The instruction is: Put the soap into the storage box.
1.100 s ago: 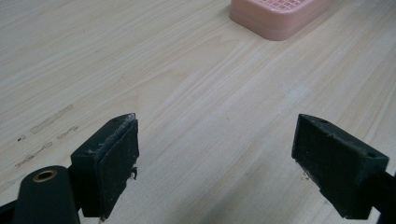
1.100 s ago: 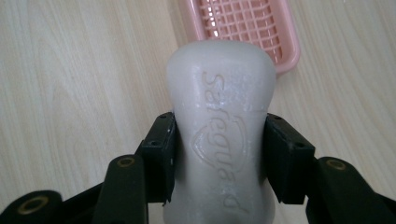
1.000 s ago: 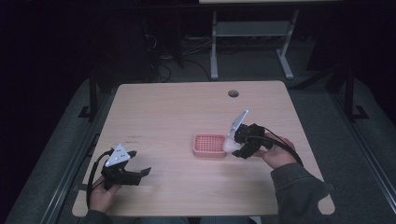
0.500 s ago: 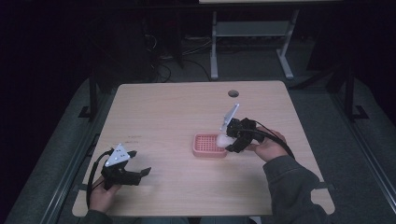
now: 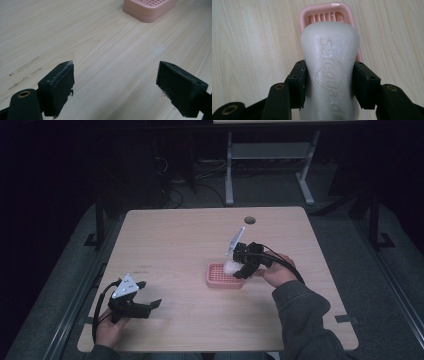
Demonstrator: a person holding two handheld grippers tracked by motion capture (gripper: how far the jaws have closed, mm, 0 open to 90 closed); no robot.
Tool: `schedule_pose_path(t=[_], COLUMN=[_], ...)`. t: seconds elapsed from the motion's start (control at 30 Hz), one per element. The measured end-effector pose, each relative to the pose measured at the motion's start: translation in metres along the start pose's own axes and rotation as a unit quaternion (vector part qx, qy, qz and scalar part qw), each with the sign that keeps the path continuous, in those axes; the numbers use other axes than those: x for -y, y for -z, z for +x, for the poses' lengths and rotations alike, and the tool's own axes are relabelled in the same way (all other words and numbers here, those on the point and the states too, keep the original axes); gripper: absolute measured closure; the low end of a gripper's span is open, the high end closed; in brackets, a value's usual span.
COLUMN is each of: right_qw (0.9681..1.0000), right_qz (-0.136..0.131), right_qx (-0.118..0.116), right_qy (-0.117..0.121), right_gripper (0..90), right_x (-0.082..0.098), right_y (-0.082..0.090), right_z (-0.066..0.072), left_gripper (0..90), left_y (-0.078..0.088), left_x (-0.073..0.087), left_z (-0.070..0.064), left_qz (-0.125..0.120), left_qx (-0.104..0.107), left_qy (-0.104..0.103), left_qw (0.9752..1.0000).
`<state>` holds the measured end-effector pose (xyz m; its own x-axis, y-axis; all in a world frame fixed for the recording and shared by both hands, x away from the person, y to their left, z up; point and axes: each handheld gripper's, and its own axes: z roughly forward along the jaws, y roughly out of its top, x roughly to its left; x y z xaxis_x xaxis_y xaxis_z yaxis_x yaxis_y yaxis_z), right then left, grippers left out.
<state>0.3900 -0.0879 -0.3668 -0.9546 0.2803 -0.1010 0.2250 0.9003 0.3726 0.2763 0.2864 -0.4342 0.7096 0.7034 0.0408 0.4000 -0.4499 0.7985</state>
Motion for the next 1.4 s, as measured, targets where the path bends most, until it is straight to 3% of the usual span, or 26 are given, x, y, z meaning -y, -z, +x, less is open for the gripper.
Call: schedule_pose_path(t=[0.4,0.7,1.4], right_qw=[0.9999,0.9998,0.9991], right_qz=[-0.003,0.008,0.023], right_qx=[-0.014,-0.017,-0.035], right_qy=[-0.004,0.007,0.0], right_gripper=[48.9,48.9,48.8], right_x=[-0.012,-0.023,-0.031], right_y=[-0.014,-0.024,-0.05], right_z=[-0.006,-0.009,-0.019], left_gripper=[14.5,14.5,14.5], left_y=[0.0,0.0,-0.001], left_x=[0.0,0.0,-0.001], left_z=[0.0,0.0,0.0], left_qz=[-0.001,0.001,0.004], left_qx=[-0.001,0.0,0.001], left_qy=[0.001,0.0,-0.004], left_qw=[1.0,1.0,1.0])
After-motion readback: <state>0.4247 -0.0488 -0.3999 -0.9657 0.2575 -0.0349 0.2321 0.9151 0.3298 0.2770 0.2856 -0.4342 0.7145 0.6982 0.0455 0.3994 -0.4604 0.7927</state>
